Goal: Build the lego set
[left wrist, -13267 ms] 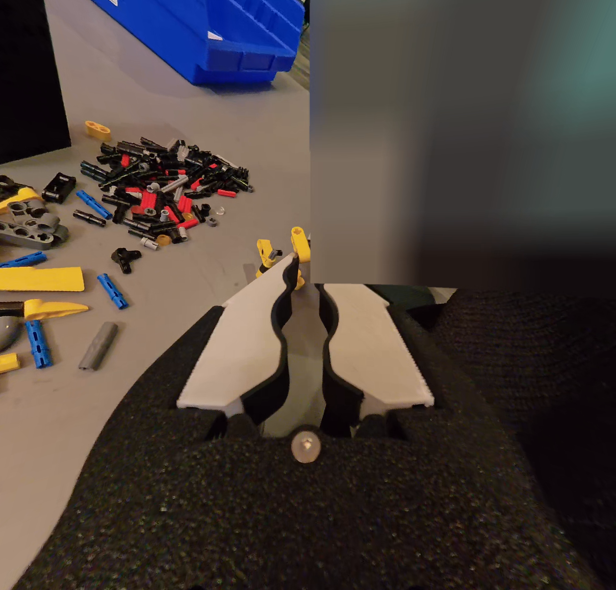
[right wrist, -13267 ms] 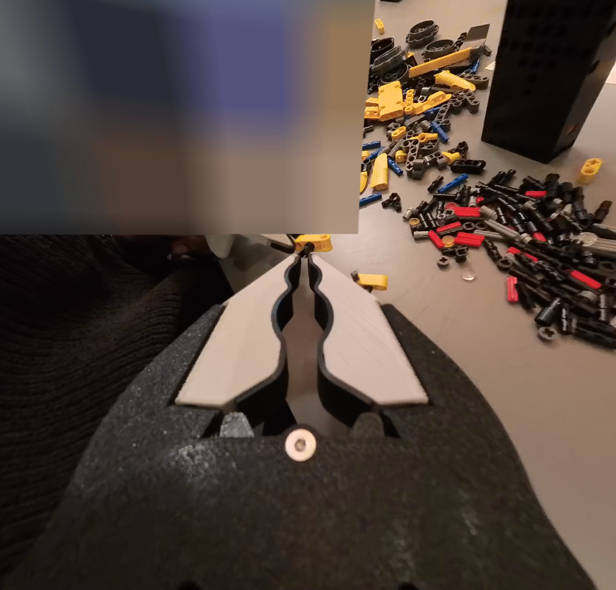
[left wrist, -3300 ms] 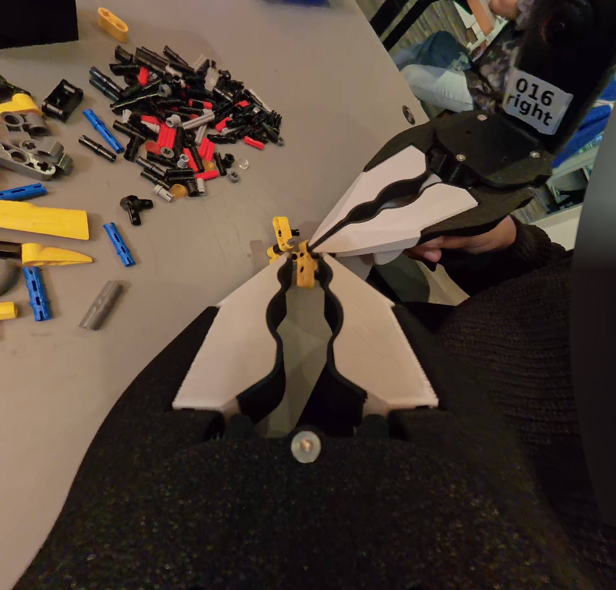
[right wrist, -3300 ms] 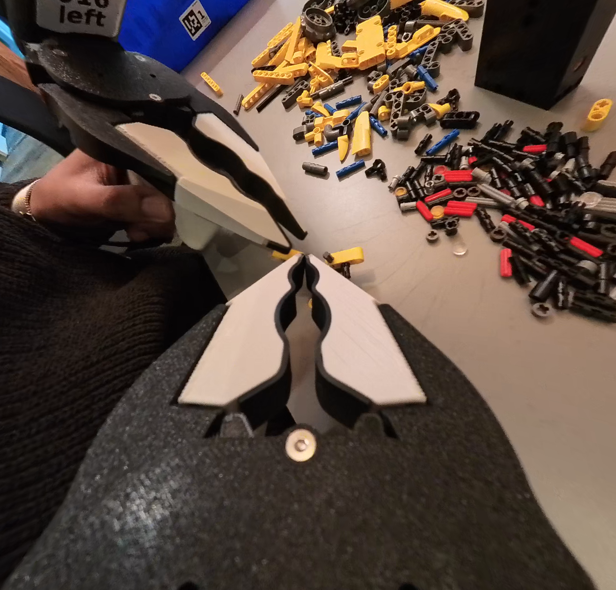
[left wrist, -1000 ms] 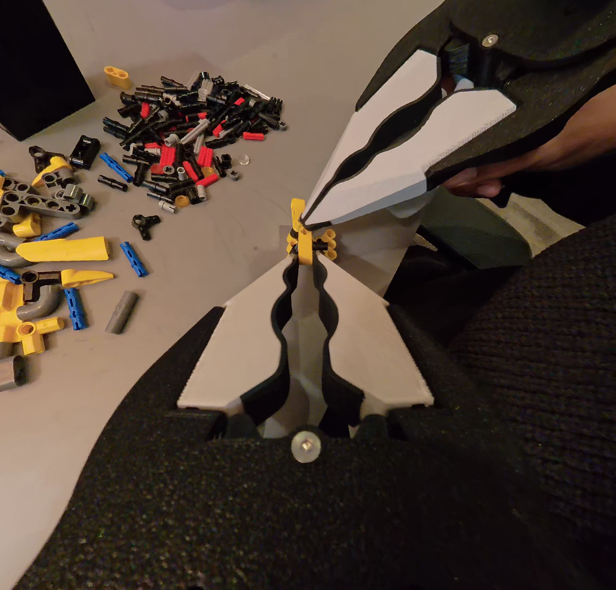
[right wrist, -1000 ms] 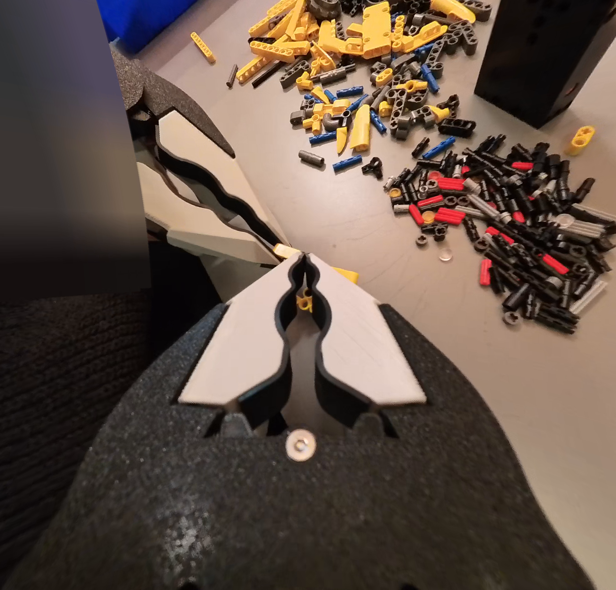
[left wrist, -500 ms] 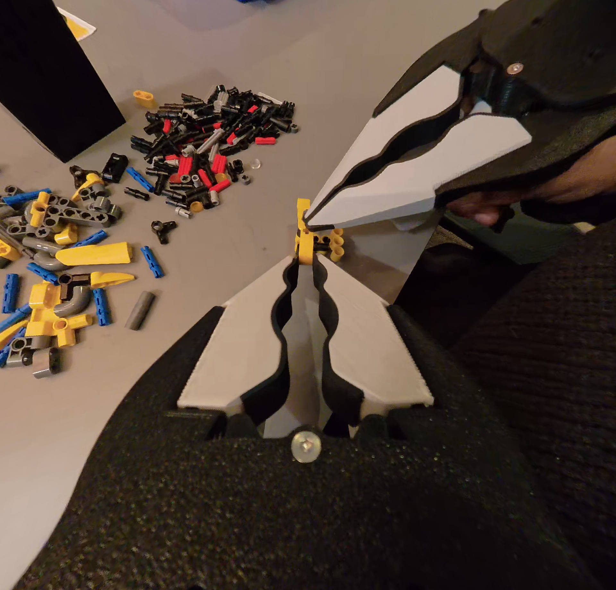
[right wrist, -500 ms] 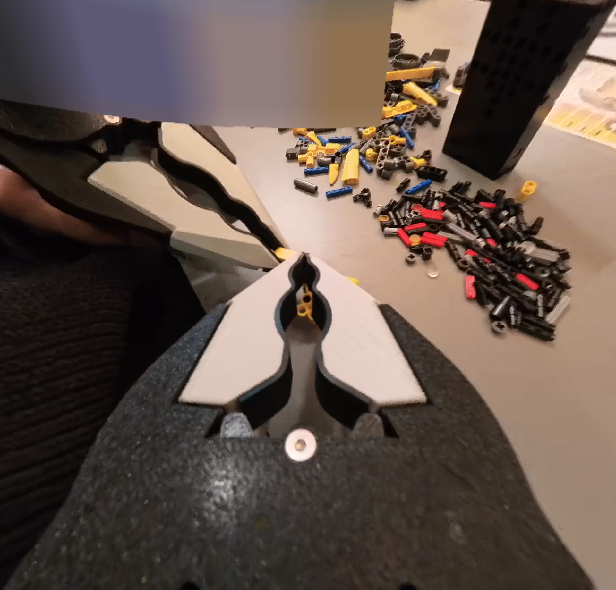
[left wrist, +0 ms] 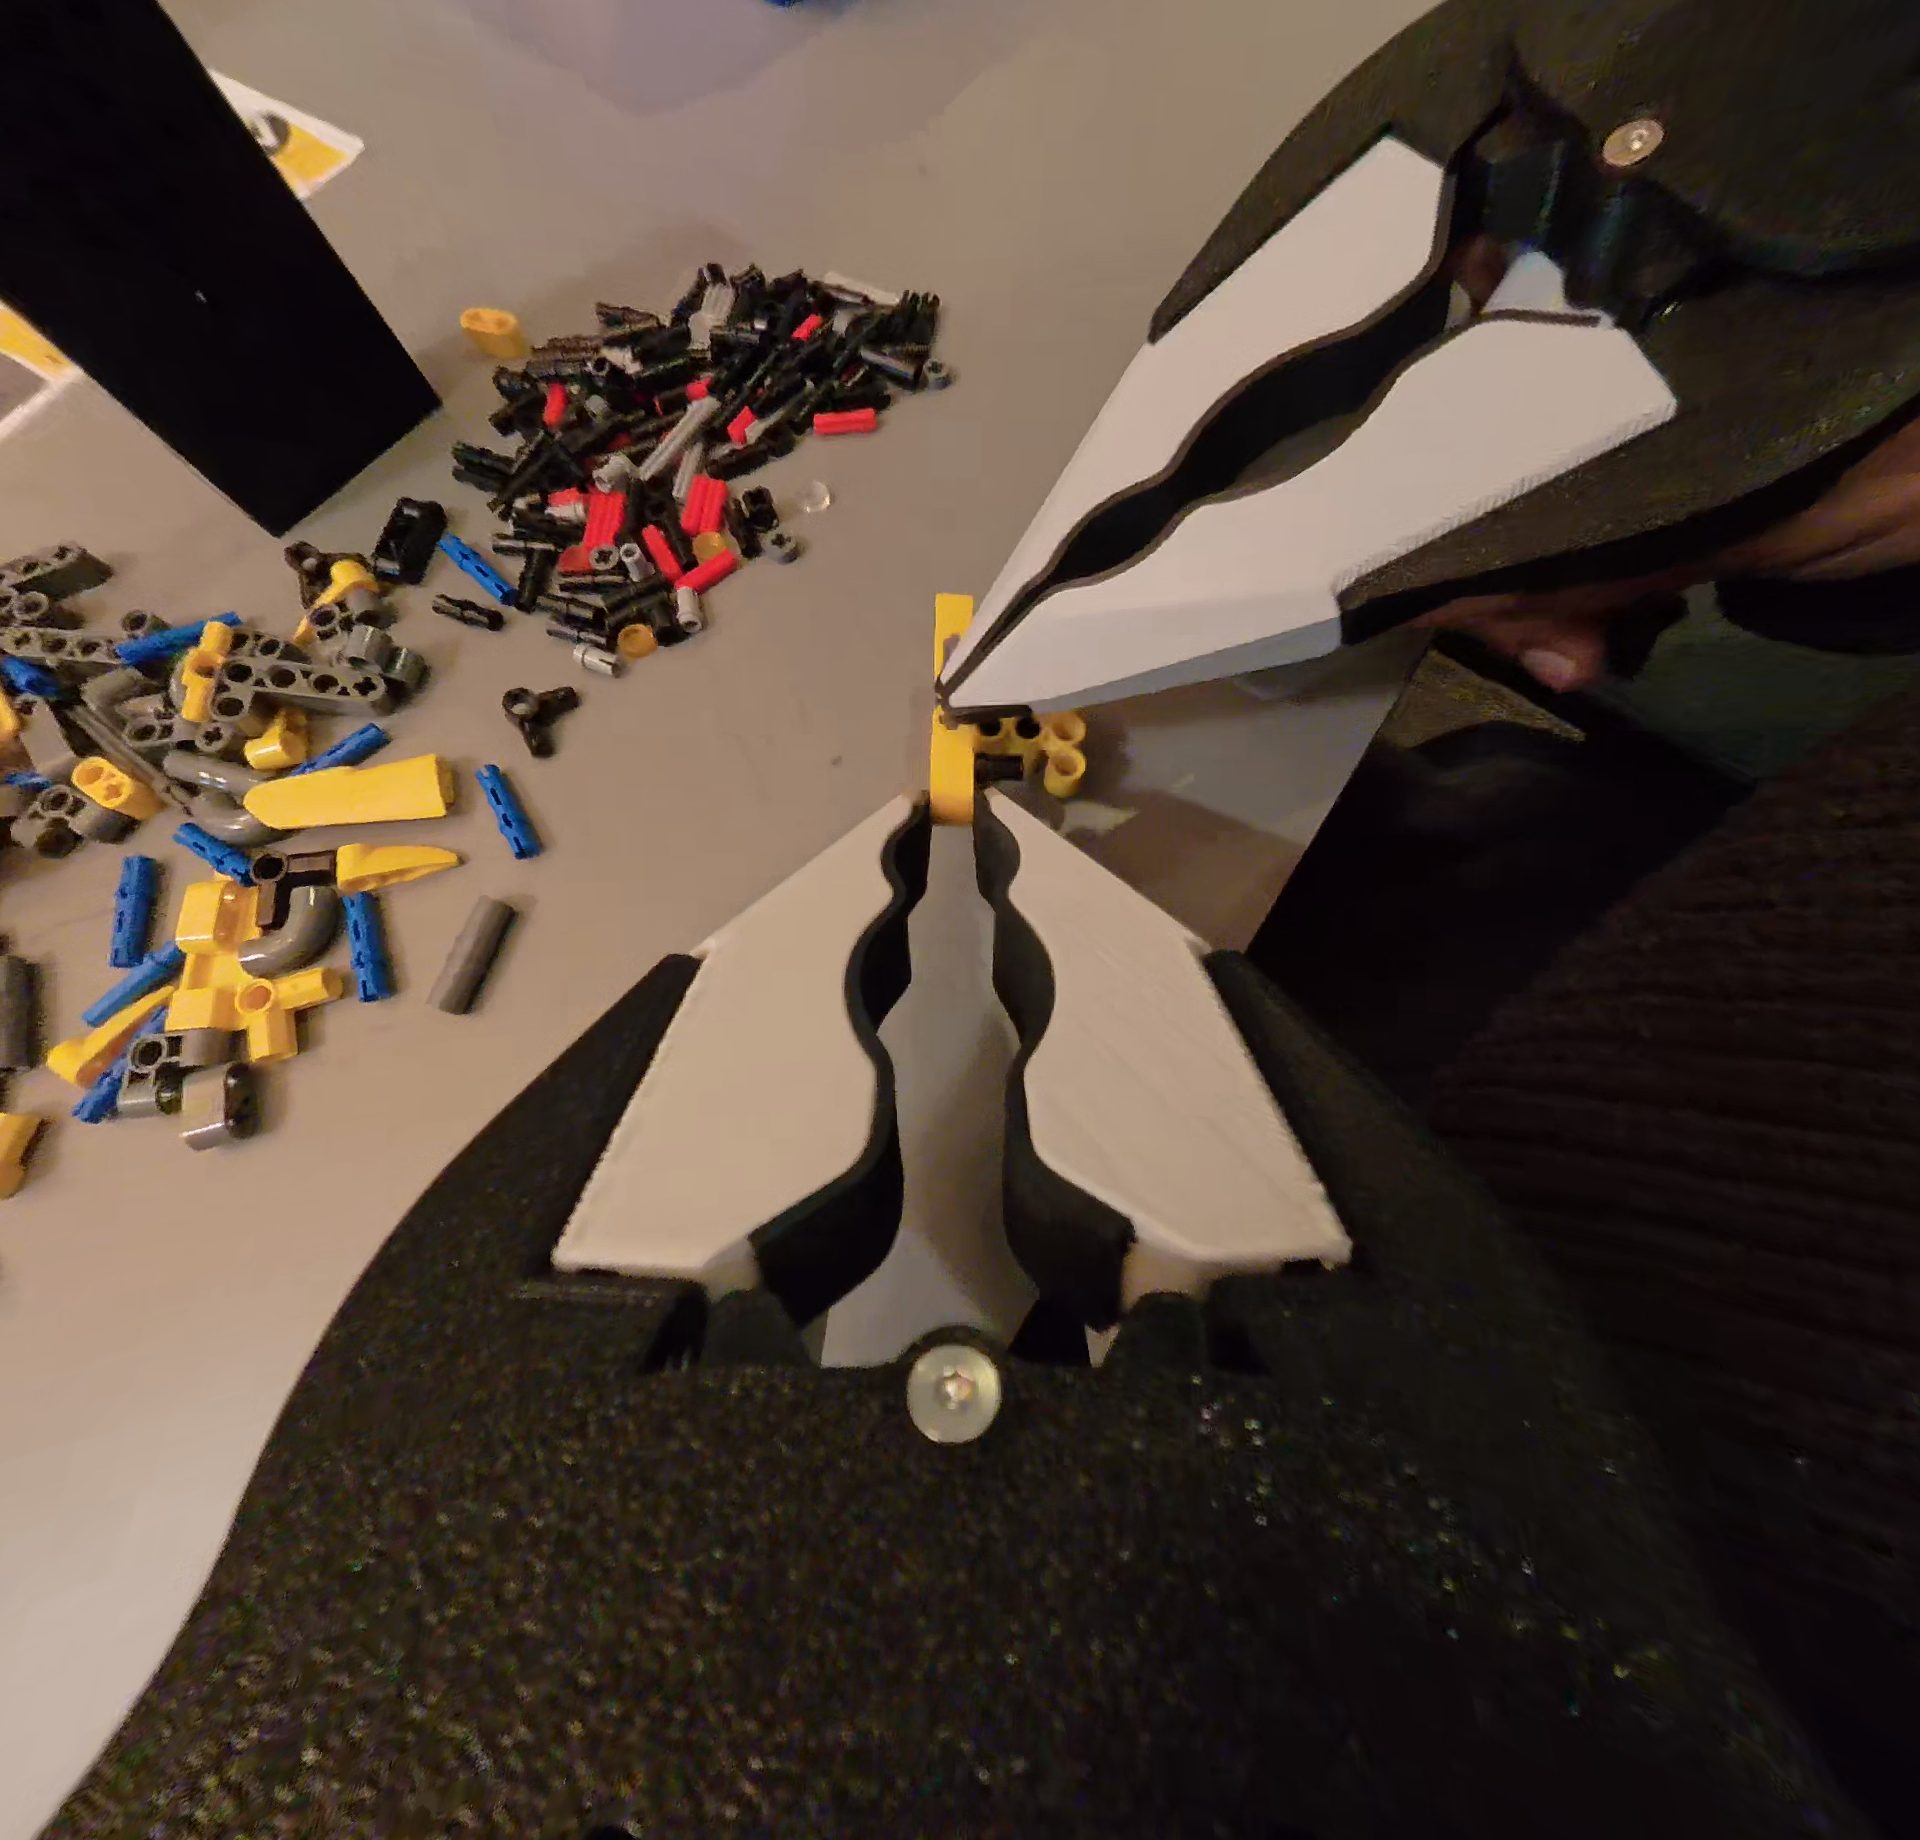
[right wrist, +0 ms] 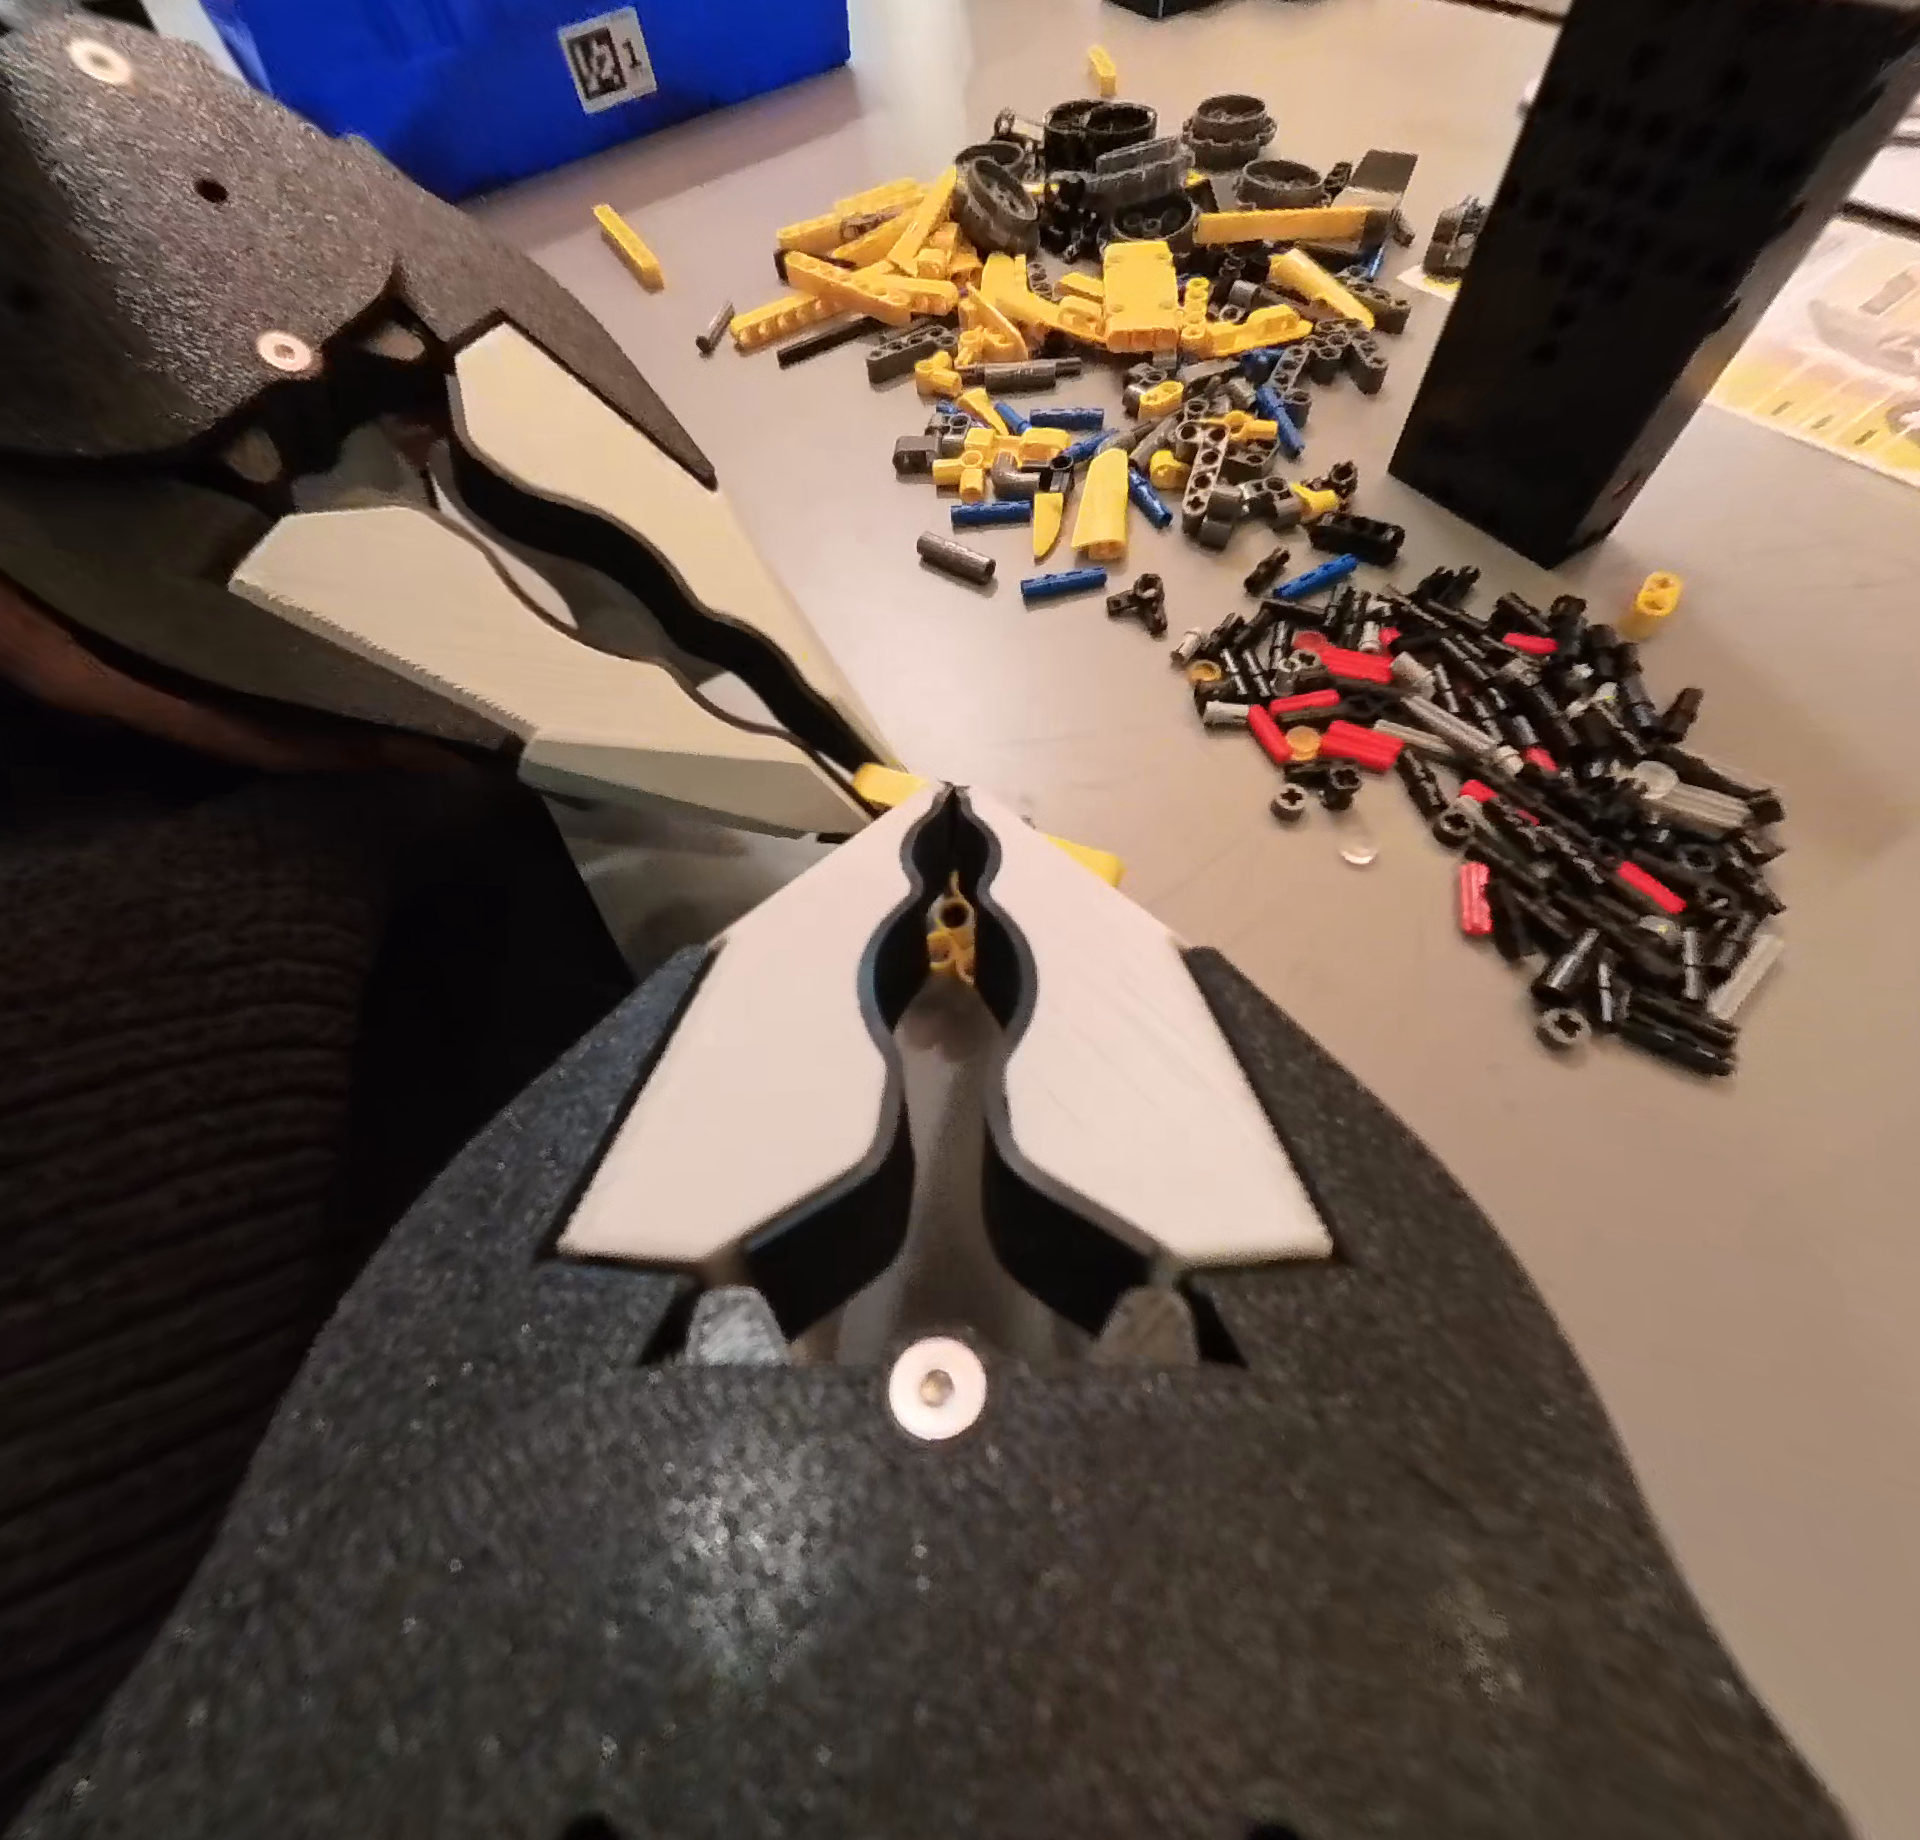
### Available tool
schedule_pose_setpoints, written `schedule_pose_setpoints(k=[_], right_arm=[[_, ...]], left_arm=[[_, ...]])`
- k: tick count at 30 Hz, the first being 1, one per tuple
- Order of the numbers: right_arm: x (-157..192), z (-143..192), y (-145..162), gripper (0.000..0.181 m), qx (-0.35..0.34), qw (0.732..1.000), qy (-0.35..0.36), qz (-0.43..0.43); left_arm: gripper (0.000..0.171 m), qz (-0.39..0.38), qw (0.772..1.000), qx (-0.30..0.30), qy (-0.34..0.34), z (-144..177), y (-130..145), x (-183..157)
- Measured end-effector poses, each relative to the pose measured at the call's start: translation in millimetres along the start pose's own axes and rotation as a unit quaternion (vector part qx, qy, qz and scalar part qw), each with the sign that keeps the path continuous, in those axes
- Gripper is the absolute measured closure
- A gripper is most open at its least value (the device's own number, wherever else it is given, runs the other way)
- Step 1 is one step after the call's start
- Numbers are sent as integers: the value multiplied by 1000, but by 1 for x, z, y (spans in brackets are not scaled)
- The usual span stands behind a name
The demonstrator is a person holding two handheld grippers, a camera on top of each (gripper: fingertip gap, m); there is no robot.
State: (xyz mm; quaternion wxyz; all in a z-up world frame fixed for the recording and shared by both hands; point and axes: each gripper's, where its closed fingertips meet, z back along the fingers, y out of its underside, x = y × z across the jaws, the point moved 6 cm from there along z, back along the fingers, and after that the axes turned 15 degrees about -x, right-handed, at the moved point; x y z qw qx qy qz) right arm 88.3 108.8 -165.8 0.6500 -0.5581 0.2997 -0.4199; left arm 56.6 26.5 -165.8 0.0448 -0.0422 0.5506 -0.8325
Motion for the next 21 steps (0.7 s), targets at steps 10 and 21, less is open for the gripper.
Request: schedule_pose_setpoints(k=[10, 21], right_arm=[[1, -3, -2, 181, 7, 1000, 2, -12], [-22, 19, -21, 180, -38, 998, 47, -19]], left_arm=[[164, 39, 999, 6, 9, 1, 2, 4], [155, 82, 996, 5, 17, 2, 2, 12]])
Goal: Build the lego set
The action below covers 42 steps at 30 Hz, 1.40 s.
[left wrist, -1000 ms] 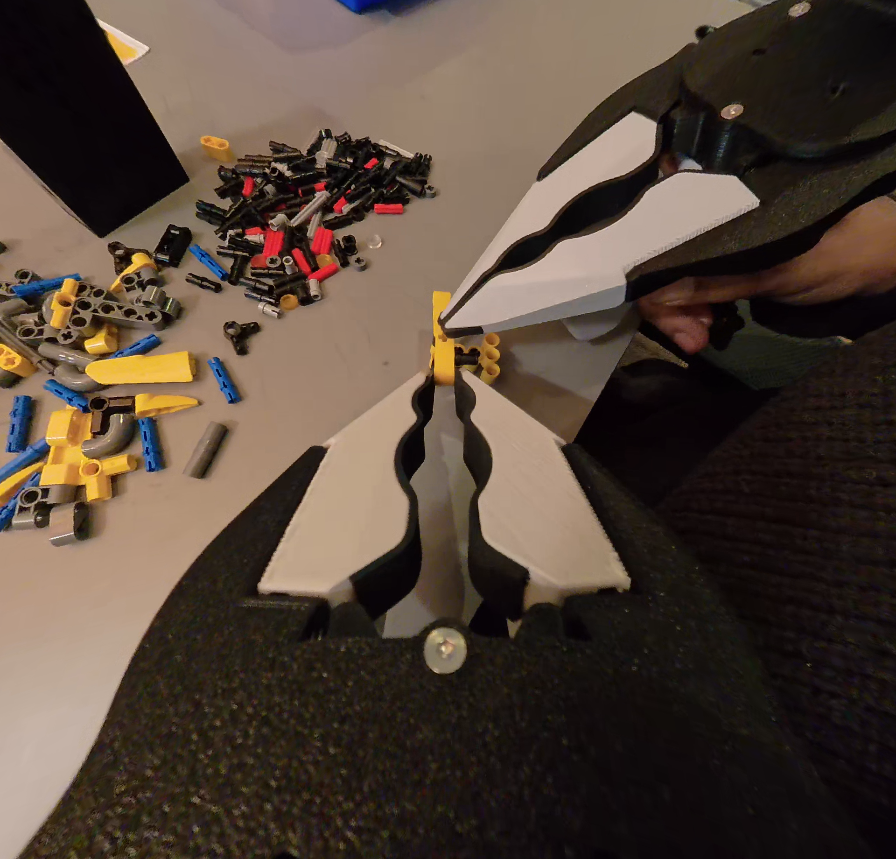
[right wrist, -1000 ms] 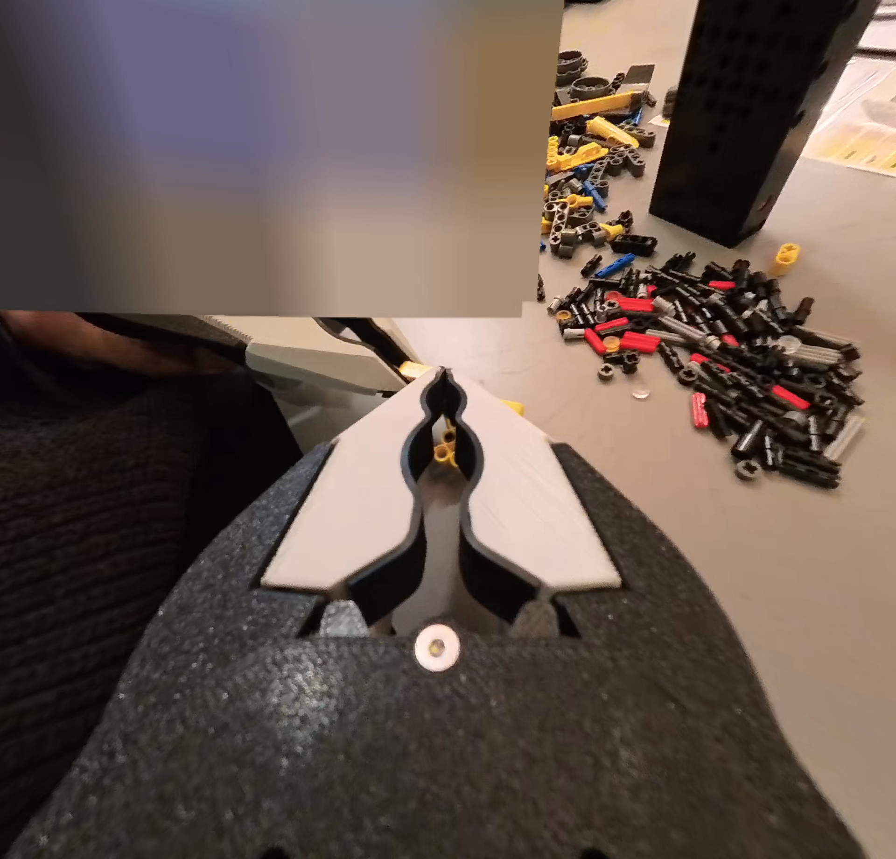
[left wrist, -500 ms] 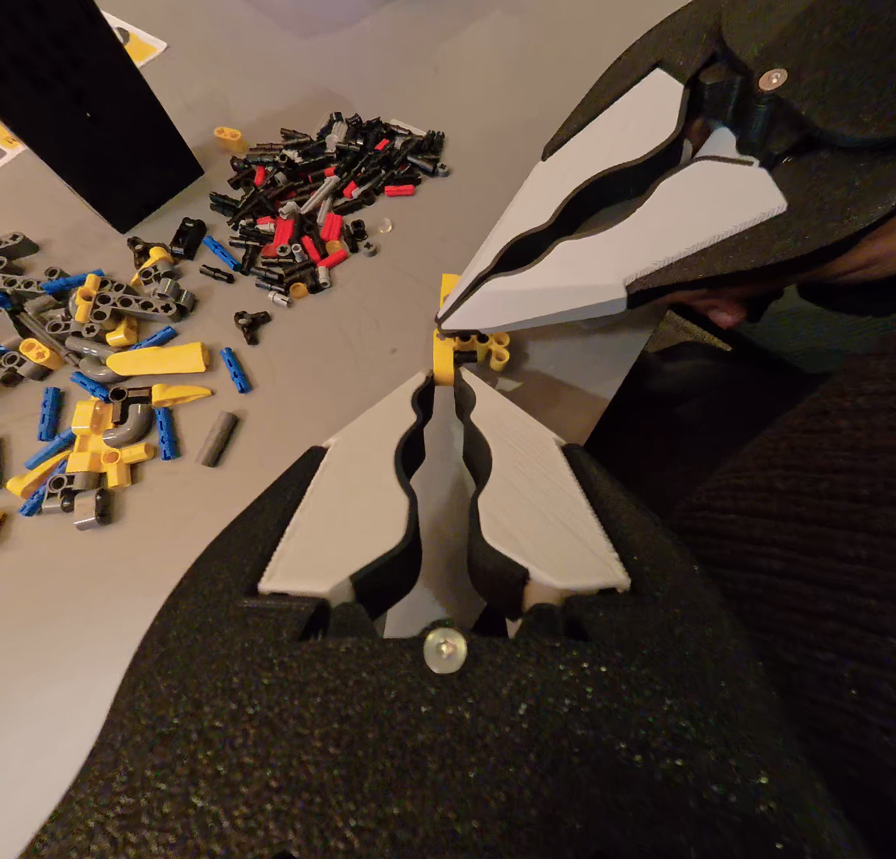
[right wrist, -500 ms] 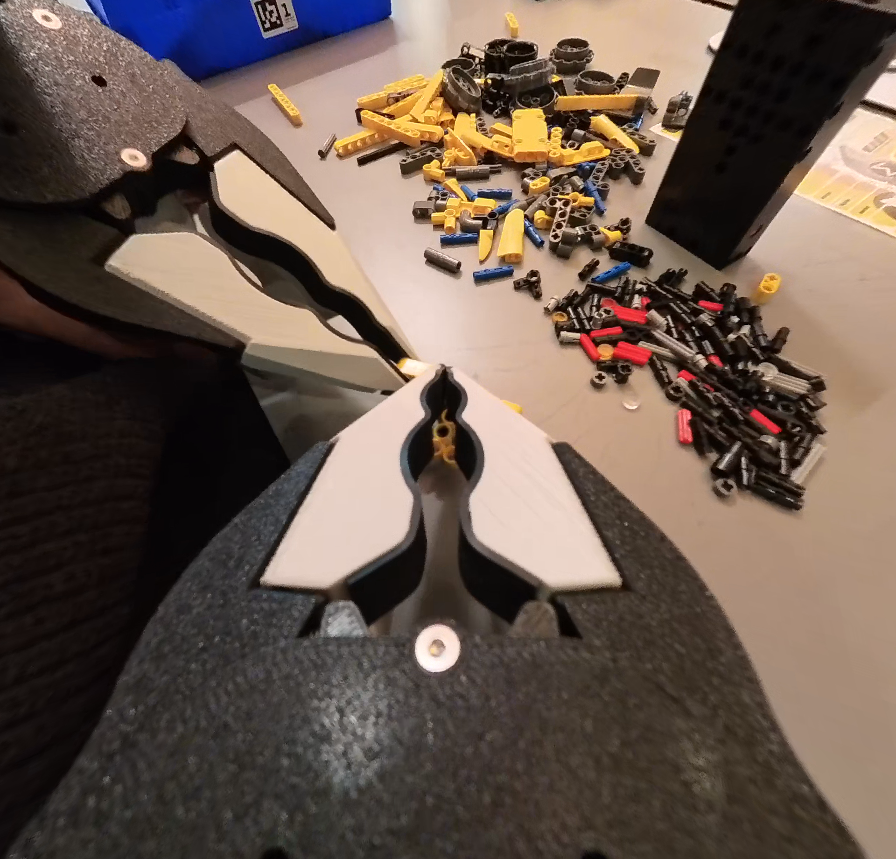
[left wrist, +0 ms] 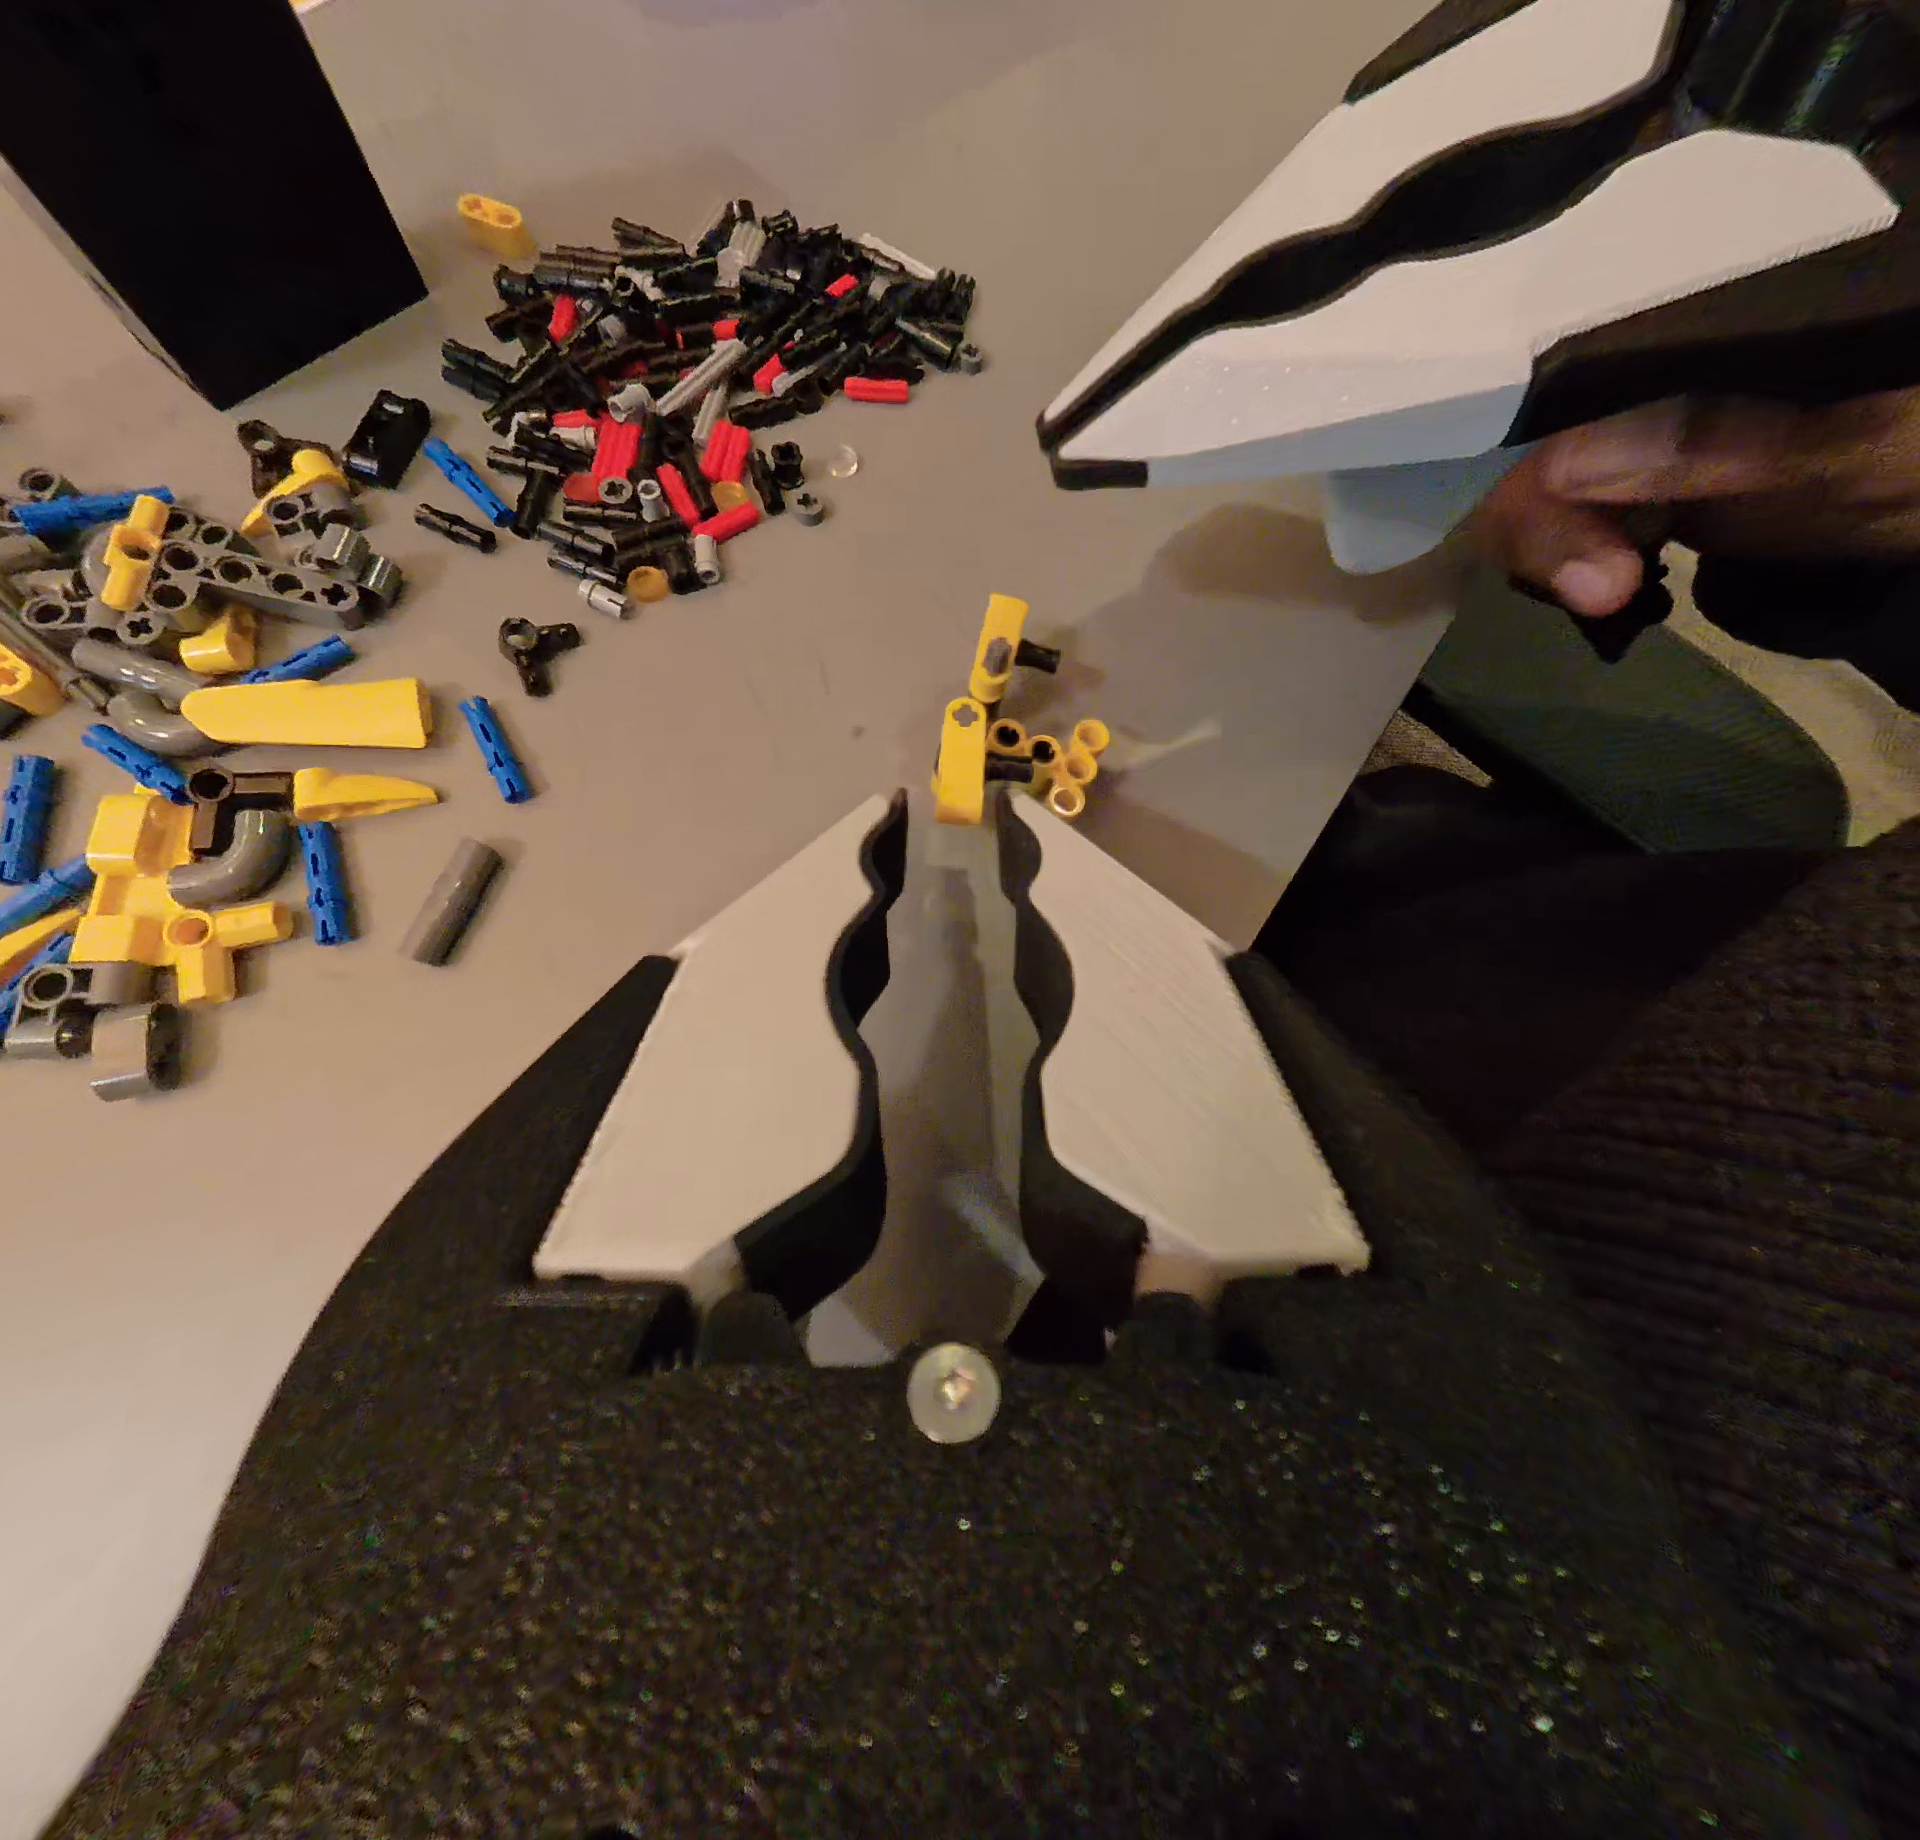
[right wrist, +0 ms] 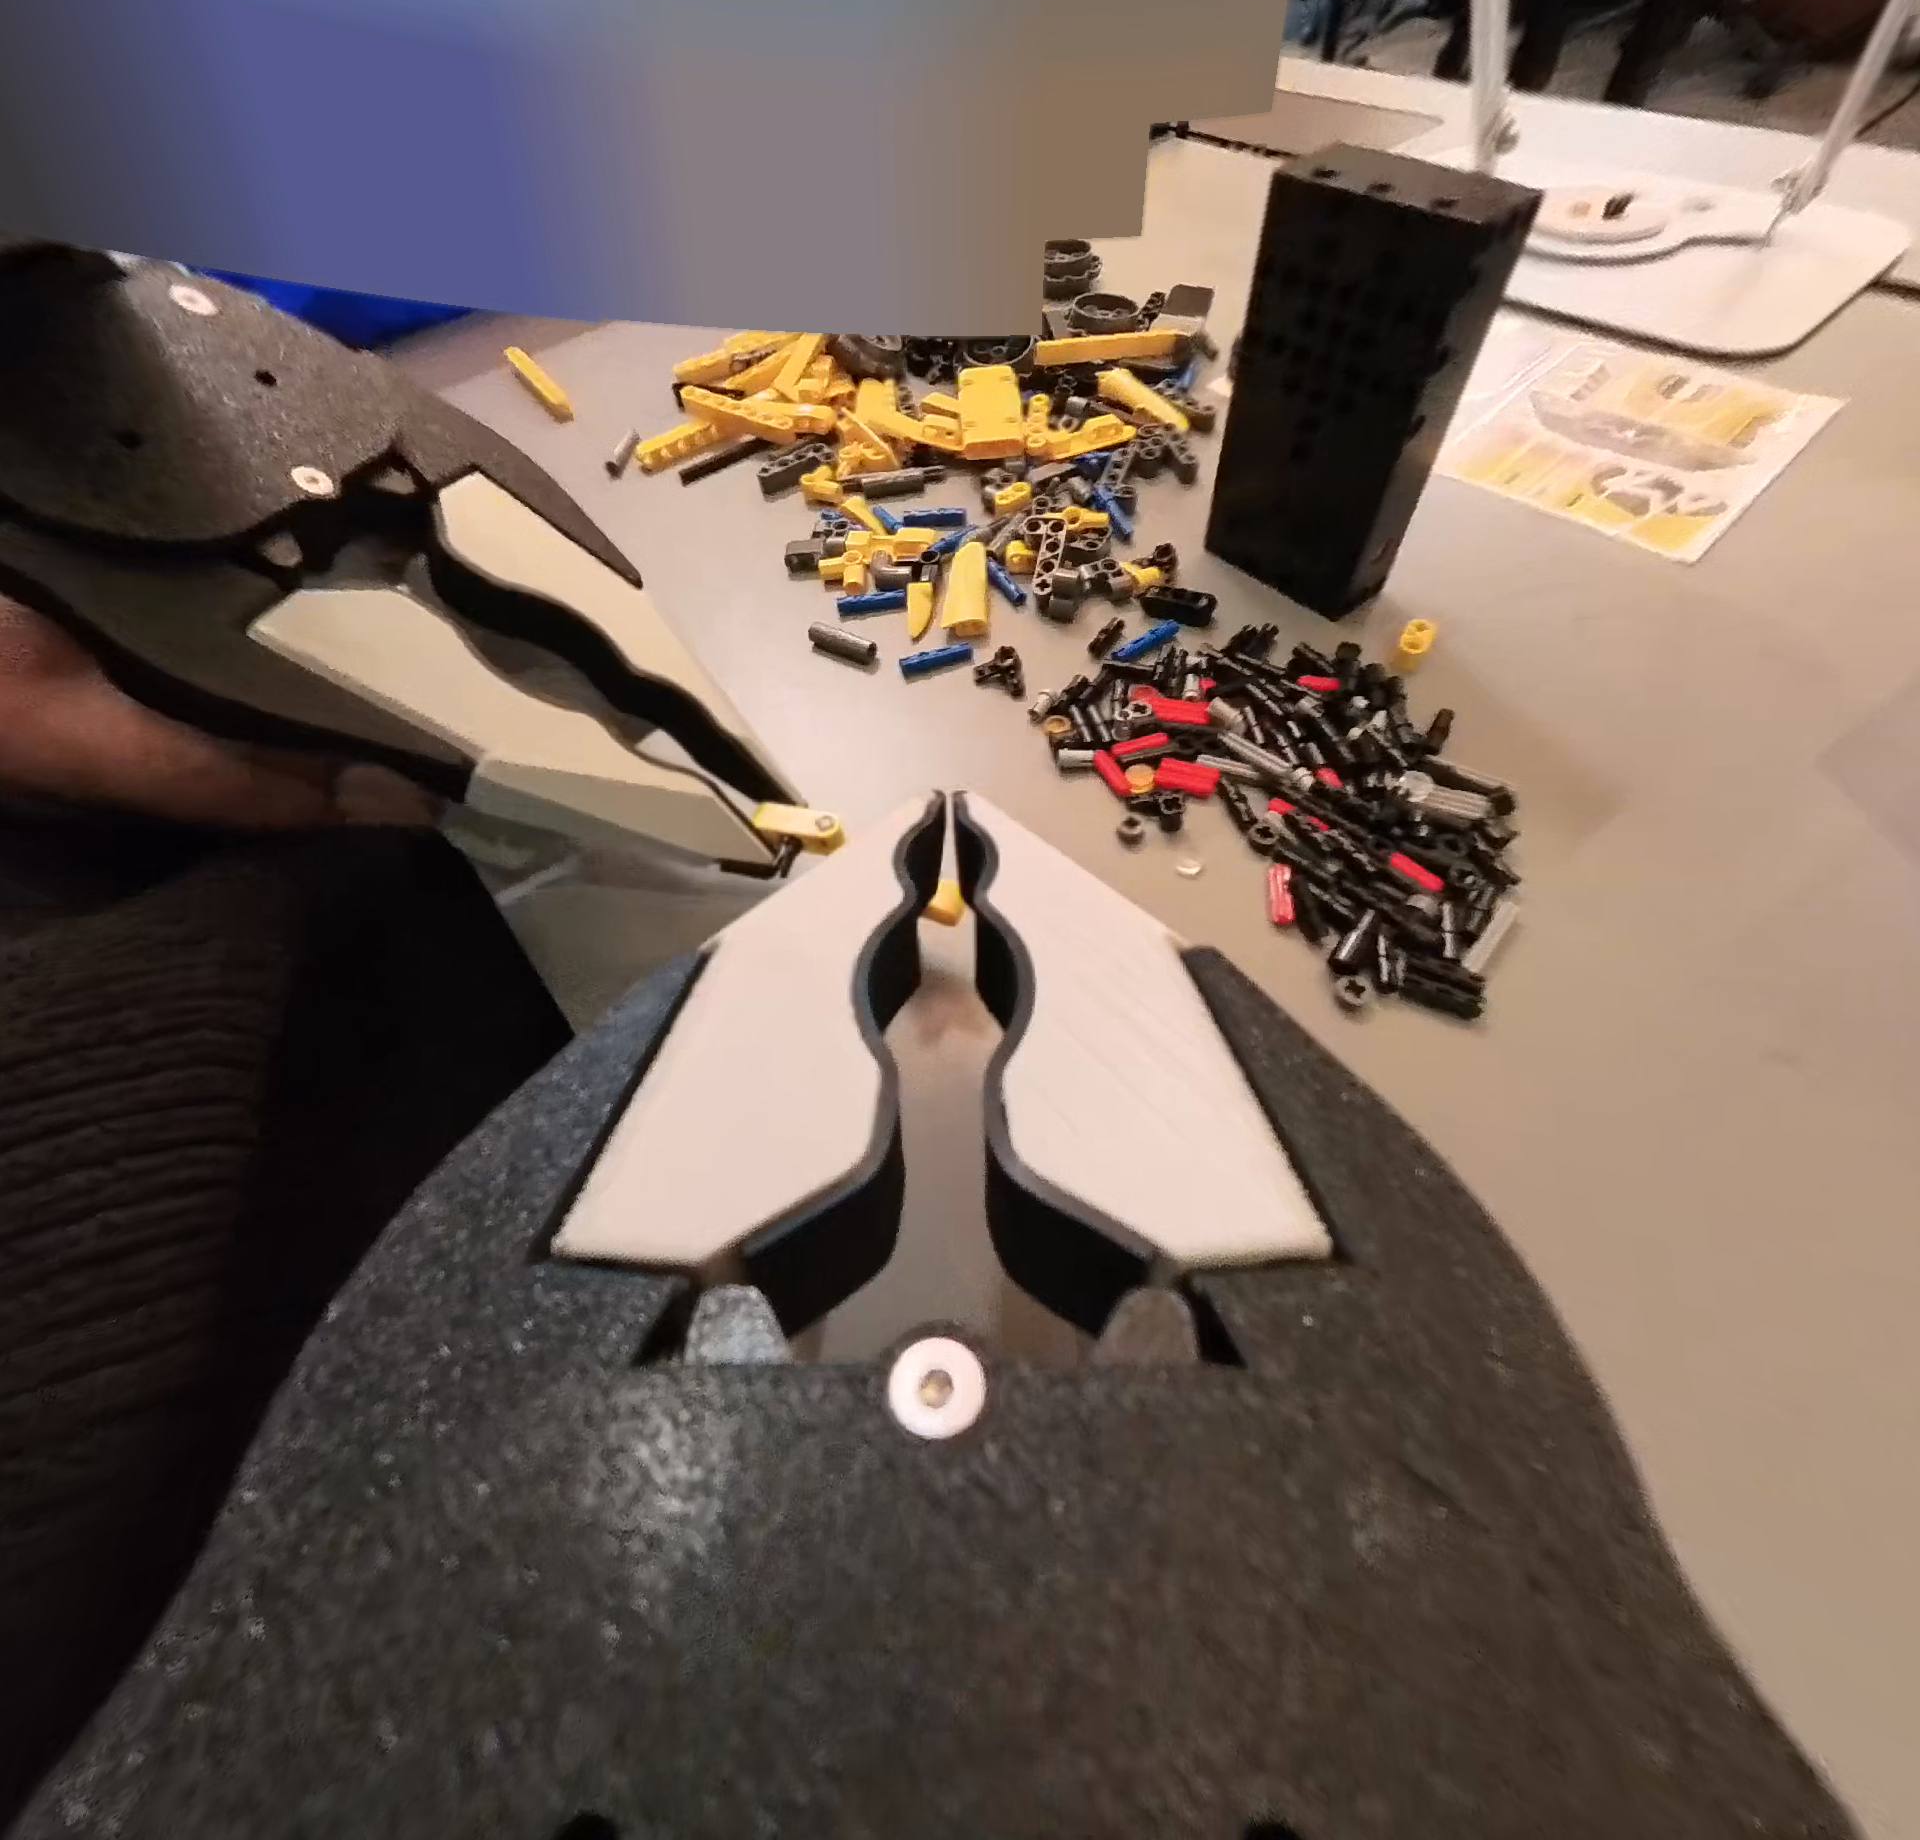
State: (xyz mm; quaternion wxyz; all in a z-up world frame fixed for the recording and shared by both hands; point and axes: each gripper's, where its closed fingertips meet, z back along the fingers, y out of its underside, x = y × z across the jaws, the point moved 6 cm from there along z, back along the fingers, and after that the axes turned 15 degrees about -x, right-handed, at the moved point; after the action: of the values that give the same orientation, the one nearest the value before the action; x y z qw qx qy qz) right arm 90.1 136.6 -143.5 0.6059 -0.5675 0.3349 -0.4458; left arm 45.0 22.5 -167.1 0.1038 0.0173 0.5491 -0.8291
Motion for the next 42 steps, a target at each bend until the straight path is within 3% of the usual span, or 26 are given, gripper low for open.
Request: schedule_pose_setpoints(k=[3, 9, 20, 29, 36, 42], right_arm=[[-6, -2, 6, 168, 16, 999, -18, -26], [-5, -7, 8, 161, 35, 996, -86, 9], [-5, -18, 19, 165, 98, 978, -178, 49], [-10, -21, 23, 173, 122, 965, -225, 59], [-19, -27, 18, 174, 170, 930, -315, 84], [-25, -35, 14, 174, 214, 886, -392, 119]], left_arm=[[153, 0, 1000, -3, -3, 2, -1, 2], [152, 3, 999, -43, 24, 4, -12, 1], [162, -6, 999, -17, 34, -5, -5, 1], [164, -84, 991, 46, 95, -12, -17, 3], [165, -81, 974, 117, 179, -22, -27, 11], [164, -48, 971, 136, 192, -27, -29, 12]])
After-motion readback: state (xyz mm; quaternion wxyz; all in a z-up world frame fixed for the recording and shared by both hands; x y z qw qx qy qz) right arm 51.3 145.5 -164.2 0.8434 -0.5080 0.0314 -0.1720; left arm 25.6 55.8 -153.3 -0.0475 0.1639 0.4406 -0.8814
